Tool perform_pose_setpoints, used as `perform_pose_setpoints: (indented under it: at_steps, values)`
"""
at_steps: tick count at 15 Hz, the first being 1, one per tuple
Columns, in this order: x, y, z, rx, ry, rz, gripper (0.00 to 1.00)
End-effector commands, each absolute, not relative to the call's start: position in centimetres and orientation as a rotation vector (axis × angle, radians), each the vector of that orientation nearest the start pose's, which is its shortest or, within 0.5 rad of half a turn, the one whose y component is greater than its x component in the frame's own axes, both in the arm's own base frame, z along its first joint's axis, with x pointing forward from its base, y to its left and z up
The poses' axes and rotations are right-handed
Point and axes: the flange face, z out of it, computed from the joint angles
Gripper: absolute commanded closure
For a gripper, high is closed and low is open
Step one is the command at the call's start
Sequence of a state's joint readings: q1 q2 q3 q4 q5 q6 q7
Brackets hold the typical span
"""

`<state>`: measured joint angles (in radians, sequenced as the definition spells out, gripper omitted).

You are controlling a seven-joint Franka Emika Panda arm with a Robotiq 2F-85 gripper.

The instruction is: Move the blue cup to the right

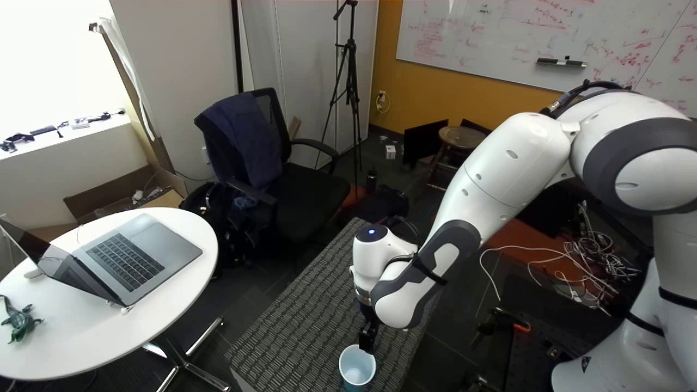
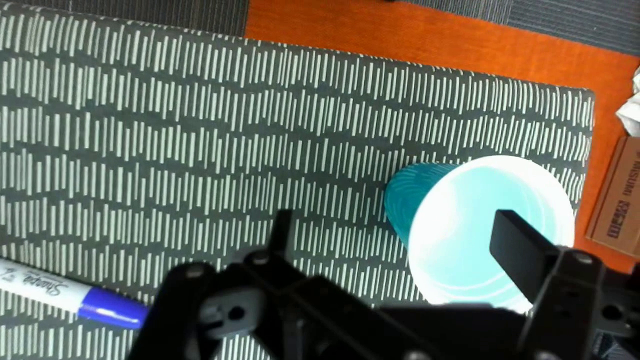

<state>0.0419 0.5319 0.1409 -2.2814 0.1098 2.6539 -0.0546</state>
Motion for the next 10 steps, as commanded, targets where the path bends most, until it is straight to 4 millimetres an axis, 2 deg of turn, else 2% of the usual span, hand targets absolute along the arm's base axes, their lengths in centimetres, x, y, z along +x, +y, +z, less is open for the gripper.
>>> perform_pose_setpoints:
  at_steps: [1,10]
  values:
    - [50.5,10.0,8.8,-2.975,-0.224,0.277,0.0]
    - [52.2,11.4,5.4,-2.961,-0.25,0.276,0.0]
